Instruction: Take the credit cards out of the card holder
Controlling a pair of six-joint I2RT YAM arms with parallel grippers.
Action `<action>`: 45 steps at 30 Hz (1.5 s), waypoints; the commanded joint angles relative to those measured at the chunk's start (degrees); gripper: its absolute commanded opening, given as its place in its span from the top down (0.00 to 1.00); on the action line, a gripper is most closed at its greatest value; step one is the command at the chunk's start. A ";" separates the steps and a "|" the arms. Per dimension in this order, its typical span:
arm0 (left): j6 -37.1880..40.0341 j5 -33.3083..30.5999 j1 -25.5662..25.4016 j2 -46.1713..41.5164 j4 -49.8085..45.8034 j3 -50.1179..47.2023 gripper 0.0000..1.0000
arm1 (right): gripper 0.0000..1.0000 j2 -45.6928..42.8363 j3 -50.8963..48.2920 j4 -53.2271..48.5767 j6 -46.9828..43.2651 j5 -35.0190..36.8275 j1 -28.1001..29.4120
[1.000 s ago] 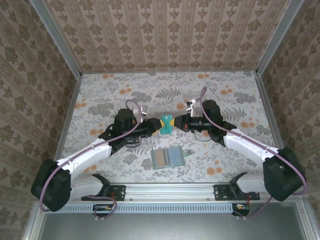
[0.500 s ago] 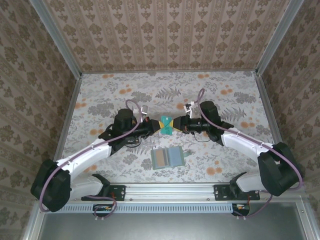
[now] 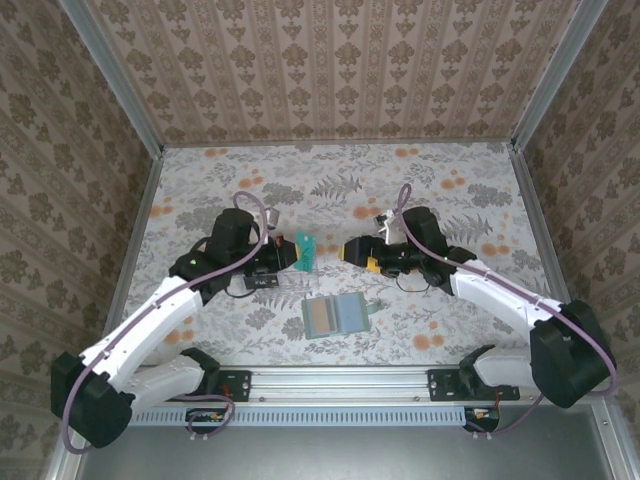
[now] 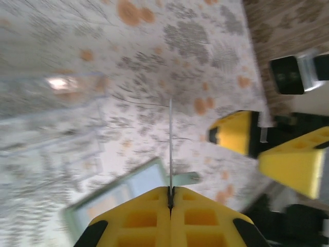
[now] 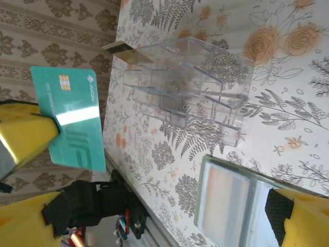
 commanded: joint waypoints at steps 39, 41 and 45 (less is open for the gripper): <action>91.52 -29.82 -2.73 -2.25 -6.05 -11.16 1.00 | 0.00 -2.82 2.22 -6.16 -3.67 4.12 -1.98; 91.46 -29.58 -1.93 -1.52 -5.60 -11.09 1.00 | 0.00 -2.57 2.16 -6.05 -3.60 4.08 -2.00; 91.73 -28.31 -0.99 -0.43 -5.01 -11.34 1.00 | 0.00 -2.12 1.90 -5.40 -3.16 3.87 -2.00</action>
